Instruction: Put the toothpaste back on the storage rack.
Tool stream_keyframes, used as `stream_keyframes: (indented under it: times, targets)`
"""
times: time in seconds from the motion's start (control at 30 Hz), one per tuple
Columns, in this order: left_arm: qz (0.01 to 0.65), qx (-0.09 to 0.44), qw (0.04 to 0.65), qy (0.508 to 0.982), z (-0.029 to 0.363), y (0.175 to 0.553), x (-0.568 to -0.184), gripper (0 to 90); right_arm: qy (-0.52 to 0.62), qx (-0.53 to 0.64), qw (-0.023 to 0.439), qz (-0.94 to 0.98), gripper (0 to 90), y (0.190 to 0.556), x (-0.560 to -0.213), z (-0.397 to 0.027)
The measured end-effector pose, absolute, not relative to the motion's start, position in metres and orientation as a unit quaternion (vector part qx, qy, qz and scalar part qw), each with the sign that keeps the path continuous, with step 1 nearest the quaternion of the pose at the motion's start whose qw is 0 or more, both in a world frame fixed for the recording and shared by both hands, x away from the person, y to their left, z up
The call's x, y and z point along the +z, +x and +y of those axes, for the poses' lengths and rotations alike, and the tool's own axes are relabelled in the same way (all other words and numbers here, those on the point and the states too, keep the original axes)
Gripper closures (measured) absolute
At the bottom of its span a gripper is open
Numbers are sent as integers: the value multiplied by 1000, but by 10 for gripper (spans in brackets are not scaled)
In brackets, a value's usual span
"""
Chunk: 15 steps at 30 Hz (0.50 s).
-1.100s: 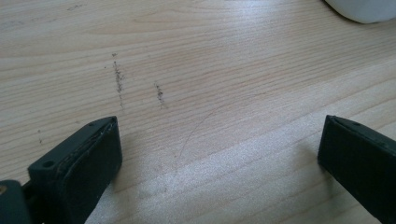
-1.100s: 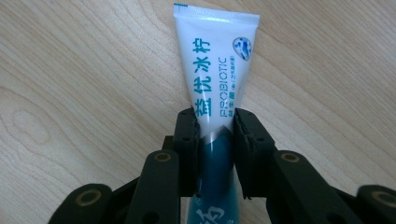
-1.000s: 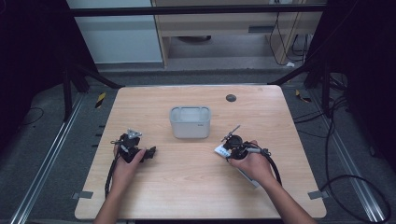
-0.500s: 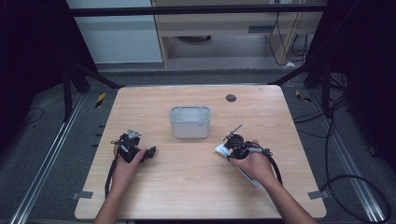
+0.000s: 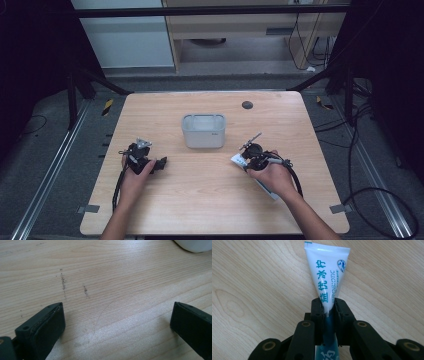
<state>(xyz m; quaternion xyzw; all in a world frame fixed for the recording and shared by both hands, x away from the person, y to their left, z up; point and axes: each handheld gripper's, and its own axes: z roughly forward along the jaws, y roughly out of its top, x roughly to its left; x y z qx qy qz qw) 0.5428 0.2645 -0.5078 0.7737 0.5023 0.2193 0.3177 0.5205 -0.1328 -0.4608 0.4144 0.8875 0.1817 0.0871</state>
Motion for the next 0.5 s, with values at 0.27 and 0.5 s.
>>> stream_keyframes:
  times: [0.27,0.5]
  targets:
    - [502,219,318,774,264,543,-508,0,415,186,91,886,790,522,-452,-139]
    - [502,219,318,774,264,543,-508,0,419,195,101,881,792,524,-440,-145]
